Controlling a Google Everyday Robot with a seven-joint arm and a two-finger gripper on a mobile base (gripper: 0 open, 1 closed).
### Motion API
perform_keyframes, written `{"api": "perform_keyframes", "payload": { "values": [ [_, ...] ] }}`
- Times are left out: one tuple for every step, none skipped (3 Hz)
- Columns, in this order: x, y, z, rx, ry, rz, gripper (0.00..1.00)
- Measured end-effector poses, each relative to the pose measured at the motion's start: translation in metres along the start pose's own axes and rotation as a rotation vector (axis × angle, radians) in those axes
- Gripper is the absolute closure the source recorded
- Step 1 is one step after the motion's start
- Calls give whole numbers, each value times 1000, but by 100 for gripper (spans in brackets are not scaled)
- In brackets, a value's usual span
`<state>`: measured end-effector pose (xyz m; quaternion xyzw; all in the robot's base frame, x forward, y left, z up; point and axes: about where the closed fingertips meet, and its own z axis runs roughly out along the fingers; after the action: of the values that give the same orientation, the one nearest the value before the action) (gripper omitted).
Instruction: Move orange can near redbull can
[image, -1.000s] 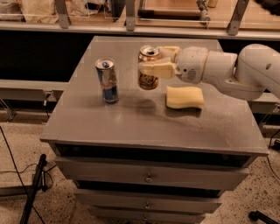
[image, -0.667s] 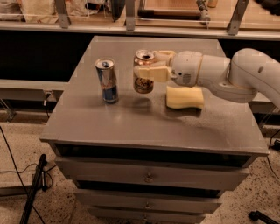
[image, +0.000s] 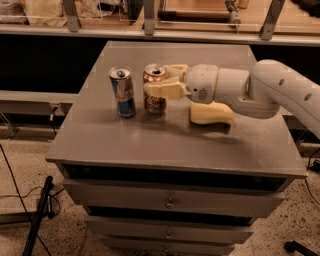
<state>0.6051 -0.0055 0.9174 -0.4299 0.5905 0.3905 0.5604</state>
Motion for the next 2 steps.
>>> {"api": "perform_keyframes", "payload": {
  "values": [
    [4,1,5,-13,4,-10,56],
    [8,2,9,-27,3,-17,32]
  ]
}}
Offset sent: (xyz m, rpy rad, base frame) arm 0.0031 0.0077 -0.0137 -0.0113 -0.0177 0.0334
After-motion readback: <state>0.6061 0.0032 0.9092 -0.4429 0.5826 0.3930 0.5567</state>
